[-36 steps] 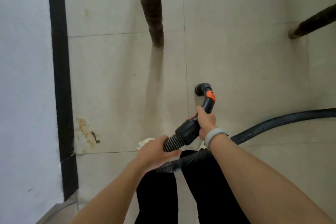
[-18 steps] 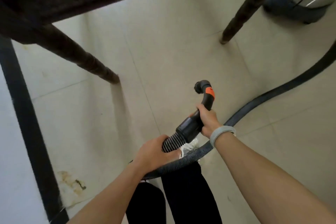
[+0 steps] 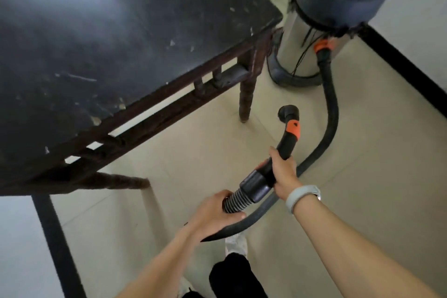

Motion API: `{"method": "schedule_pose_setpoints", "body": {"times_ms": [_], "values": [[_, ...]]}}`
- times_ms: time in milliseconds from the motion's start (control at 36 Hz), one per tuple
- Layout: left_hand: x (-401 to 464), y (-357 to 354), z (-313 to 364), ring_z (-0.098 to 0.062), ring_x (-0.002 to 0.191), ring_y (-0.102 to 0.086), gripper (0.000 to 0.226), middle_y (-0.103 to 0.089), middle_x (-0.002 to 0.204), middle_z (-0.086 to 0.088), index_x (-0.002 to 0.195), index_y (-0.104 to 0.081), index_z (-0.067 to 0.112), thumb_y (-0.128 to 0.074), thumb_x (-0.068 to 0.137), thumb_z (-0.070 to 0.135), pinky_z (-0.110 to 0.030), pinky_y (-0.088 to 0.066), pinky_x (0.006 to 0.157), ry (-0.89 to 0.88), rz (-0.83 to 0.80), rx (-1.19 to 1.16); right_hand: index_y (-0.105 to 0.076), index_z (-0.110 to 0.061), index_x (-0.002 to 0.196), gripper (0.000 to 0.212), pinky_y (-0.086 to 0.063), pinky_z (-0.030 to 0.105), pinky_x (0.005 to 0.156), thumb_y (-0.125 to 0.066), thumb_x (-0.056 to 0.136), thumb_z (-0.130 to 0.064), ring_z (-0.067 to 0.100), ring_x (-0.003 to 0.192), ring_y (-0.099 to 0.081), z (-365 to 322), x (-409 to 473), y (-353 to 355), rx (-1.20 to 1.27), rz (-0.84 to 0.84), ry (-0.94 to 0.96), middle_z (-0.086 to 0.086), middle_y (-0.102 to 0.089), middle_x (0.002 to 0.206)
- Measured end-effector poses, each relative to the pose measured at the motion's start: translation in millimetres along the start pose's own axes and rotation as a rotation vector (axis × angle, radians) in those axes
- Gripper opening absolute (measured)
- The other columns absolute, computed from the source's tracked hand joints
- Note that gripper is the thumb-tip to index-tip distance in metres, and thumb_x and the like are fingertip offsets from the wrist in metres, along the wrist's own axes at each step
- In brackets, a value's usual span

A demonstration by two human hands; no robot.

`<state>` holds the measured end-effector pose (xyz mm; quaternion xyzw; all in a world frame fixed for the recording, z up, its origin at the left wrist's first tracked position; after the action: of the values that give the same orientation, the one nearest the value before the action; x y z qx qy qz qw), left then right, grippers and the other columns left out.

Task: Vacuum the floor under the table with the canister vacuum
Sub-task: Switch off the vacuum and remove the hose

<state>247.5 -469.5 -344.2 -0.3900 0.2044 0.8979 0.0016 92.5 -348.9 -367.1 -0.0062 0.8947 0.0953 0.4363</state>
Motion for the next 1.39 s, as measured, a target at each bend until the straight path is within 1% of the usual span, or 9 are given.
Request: {"method": "schedule_pose_setpoints", "body": {"times_ms": [167,250,417,556,861,1000,1083,1167,1389], "values": [[10.5,29.8,105.2,-0.013,0.084,-0.064,0.049,-0.065,0.089,0.007,0.099,-0.053,0.032,-0.067,0.061,0.058,-0.041,-0.055,0.076,-0.151,0.025,0.006,-0.051,-0.015,0.108,0.03,-0.047,0.048,0.097,-0.061,0.088,-0.034,0.031,0.105,-0.059,-122.0,-25.1,30.9,0.048,0.023,0.181,0.008,-0.06,0.103],[16.6,44.4,156.7,-0.008,0.088,-0.062,0.041,-0.06,0.092,0.013,0.106,-0.047,0.034,-0.073,0.075,0.044,-0.036,-0.056,0.081,-0.238,0.035,0.014,-0.051,-0.018,0.09,0.015,-0.049,0.041,0.09,-0.059,0.091,-0.03,0.028,0.093,-0.059,-185.2,-40.8,42.5,0.079,-0.013,0.276,0.005,-0.058,0.089],[30.3,80.3,248.1,-0.005,0.085,-0.061,0.044,-0.061,0.095,0.008,0.118,-0.049,0.024,-0.071,0.082,0.037,-0.025,-0.053,0.073,-0.419,0.075,-0.018,-0.048,-0.007,0.113,0.029,-0.054,0.03,0.058,-0.058,0.093,-0.025,0.017,0.059,-0.063,-290.4,-63.0,62.7,0.228,-0.092,0.351,0.008,-0.058,0.08],[55.4,118.6,319.8,-0.001,0.079,-0.059,0.037,-0.06,0.092,0.01,0.116,-0.051,0.023,-0.068,0.086,0.034,-0.013,-0.043,0.063,-0.526,0.076,-0.032,-0.046,0.002,0.116,0.032,-0.053,0.033,0.055,-0.056,0.094,-0.02,0.02,0.057,-0.059,-366.8,-57.2,66.8,0.325,-0.144,0.381,0.011,-0.056,0.075],[151.4,170.0,455.6,-0.011,0.067,-0.064,0.032,-0.065,0.085,-0.001,0.11,-0.052,0.019,-0.066,0.087,0.037,-0.027,-0.054,0.065,-0.459,-0.057,-0.356,-0.055,-0.004,0.113,0.026,-0.047,0.03,0.06,-0.059,0.092,-0.018,0.022,0.079,-0.062,-504.2,2.4,53.7,0.035,-0.212,0.445,0.008,-0.062,0.089],[191.8,178.0,507.1,-0.023,0.074,-0.067,0.026,-0.067,0.086,-0.007,0.098,-0.056,0.021,-0.072,0.083,0.036,-0.044,-0.056,0.076,-0.452,-0.027,-0.496,-0.057,0.0,0.116,0.031,-0.055,0.037,0.081,-0.061,0.091,-0.019,0.028,0.098,-0.064,-545.6,37.2,61.4,-0.08,-0.228,0.485,0.019,-0.065,0.109],[216.3,178.5,537.4,-0.02,0.076,-0.067,0.028,-0.066,0.087,-0.007,0.102,-0.056,0.016,-0.071,0.084,0.033,-0.036,-0.057,0.072,-0.435,0.003,-0.475,-0.059,-0.002,0.112,0.031,-0.051,0.043,0.089,-0.064,0.089,-0.022,0.03,0.097,-0.064,-569.6,64.2,68.4,-0.162,-0.234,0.495,0.021,-0.066,0.108],[248.6,179.4,565.6,-0.012,0.063,-0.064,0.021,-0.063,0.081,-0.006,0.099,-0.057,0.012,-0.067,0.087,0.026,-0.022,-0.051,0.055,-0.395,0.068,-0.514,-0.063,-0.003,0.11,0.029,-0.05,0.037,0.082,-0.062,0.09,-0.024,0.026,0.095,-0.063,-595.2,95.8,75.5,-0.266,-0.283,0.503,0.018,-0.067,0.108],[355.6,165.5,622.2,-0.013,0.059,-0.061,0.012,-0.062,0.061,0.006,0.077,-0.063,0.02,-0.068,0.085,0.028,-0.028,-0.046,0.059,-0.245,0.355,-0.52,-0.059,-0.003,0.115,0.024,-0.04,0.022,0.062,-0.048,0.097,-0.015,0.011,0.069,-0.051,-662.0,233.5,120.2,-0.408,-0.403,0.469,0.002,-0.056,0.078]]}}
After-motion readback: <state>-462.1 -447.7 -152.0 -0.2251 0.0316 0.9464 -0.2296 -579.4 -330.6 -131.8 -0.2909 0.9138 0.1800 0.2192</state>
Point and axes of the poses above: each hand's wrist, its own x-axis towards the middle knuckle, its own y-axis out of the back of the hand, z = x × y, the point moved 4 cm from there along x, towards the middle knuckle
